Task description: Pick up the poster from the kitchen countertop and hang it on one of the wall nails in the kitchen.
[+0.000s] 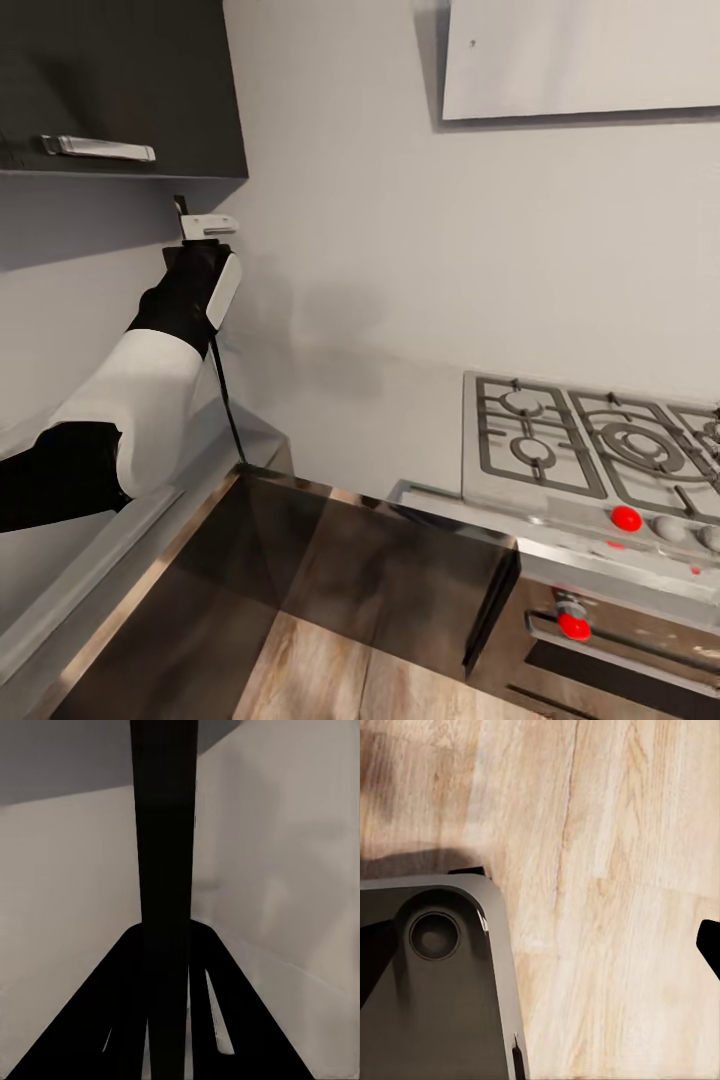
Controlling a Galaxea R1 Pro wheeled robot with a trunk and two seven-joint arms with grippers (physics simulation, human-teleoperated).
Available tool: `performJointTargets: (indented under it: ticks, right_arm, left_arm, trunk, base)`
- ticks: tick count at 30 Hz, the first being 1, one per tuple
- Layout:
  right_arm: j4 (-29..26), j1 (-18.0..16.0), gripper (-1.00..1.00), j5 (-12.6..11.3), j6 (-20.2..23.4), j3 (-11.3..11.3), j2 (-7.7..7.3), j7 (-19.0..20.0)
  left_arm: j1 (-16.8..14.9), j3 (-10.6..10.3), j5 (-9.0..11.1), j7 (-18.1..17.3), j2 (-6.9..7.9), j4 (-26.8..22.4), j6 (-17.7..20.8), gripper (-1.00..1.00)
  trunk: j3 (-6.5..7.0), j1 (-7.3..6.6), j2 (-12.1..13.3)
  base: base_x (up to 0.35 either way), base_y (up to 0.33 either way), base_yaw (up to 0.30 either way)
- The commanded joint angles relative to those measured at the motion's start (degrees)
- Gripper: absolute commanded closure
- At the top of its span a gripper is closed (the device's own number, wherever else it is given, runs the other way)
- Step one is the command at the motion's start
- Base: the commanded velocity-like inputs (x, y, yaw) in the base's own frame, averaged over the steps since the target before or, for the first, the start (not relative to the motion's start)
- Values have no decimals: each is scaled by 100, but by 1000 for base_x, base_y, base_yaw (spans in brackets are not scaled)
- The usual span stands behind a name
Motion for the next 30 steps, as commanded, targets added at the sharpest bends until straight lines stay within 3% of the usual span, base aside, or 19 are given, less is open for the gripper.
performJointTargets:
  ticks: [1, 13, 30]
  right_arm:
    - [-10, 3, -100, 1, -7, -8, 1, 2]
    - [-14, 3, -100, 1, -7, -8, 1, 2]
    - [-14, 3, -100, 1, -7, -8, 1, 2]
  left_arm:
    - [-3, 13, -12, 13, -5, -7, 33, 100]
    - [-3, 13, 0, 5, -5, -8, 41, 100]
    - [-3, 13, 1, 4, -9, 0, 50, 100]
  trunk:
    - [-5, -3, -3]
    - [-4, -3, -3]
    - [-4, -3, -3]
  base:
    - [-296, 0, 0]
    - [-328, -20, 0]
    - [-210, -182, 0]
